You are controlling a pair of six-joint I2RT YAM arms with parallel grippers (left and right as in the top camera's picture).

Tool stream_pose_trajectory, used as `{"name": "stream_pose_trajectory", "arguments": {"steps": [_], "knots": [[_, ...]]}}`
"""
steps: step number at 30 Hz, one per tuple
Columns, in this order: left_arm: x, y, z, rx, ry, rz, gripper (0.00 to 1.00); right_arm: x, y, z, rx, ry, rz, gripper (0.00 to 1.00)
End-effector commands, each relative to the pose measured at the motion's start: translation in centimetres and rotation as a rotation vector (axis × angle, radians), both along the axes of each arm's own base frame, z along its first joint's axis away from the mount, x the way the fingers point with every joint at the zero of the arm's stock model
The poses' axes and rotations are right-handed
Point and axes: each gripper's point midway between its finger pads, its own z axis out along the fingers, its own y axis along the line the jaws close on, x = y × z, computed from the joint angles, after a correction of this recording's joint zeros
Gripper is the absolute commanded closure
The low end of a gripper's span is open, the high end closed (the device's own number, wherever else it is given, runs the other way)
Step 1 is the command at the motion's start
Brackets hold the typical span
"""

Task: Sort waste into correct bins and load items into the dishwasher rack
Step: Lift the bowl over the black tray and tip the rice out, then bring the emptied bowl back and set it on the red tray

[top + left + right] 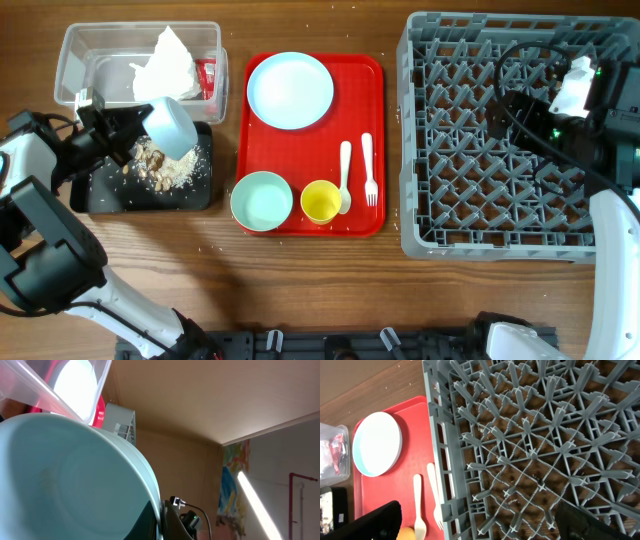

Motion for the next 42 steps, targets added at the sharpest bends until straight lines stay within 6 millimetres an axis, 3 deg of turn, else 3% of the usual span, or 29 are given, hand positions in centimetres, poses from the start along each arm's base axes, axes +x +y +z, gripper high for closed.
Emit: {"name": "stream_pose_trajectory", "arguments": {"steps": [1, 8, 14, 25, 33, 39, 42], "knots": [[-0.3, -0.3, 1.4, -0.030, -0.015, -0.002, 0.96, 0.2, -0.4, 0.4, -0.007, -0.004, -0.023, 0.01], [-0.4, -4.3, 3.5, 0.270, -0.062, -0.092, 0.96, 0.2, -0.4, 0.4, -0.006, -0.004, -0.024, 0.01], [0.0, -8.0, 3.0, 0.543, -0.042, -0.153, 0.96, 0.2, -0.4, 0.4, -0.006, -0.004, -0.024, 0.01], [0.8, -18.6, -2.3, 1.078, -0.118, -0.359, 0.96, 0.2, -0.4, 0.4, -0.003, -0.004, -0.022, 0.00], [0.5, -21.2, -5.4, 1.457, -0.132, -0.387, 0.96, 0.1, -0.3, 0.4, -0.003, -0.003, -0.022, 0.01], [-0.6, -23.6, -8.6, 1.491, -0.115, -0.490, 0.96, 0.1, -0.3, 0.3, -0.002, 0.000, -0.022, 0.01], [-1.0, -24.3, -9.3, 1.494, -0.115, -0.517, 0.96, 0.1, -0.3, 0.3, -0.003, 0.000, -0.022, 0.00]]}}
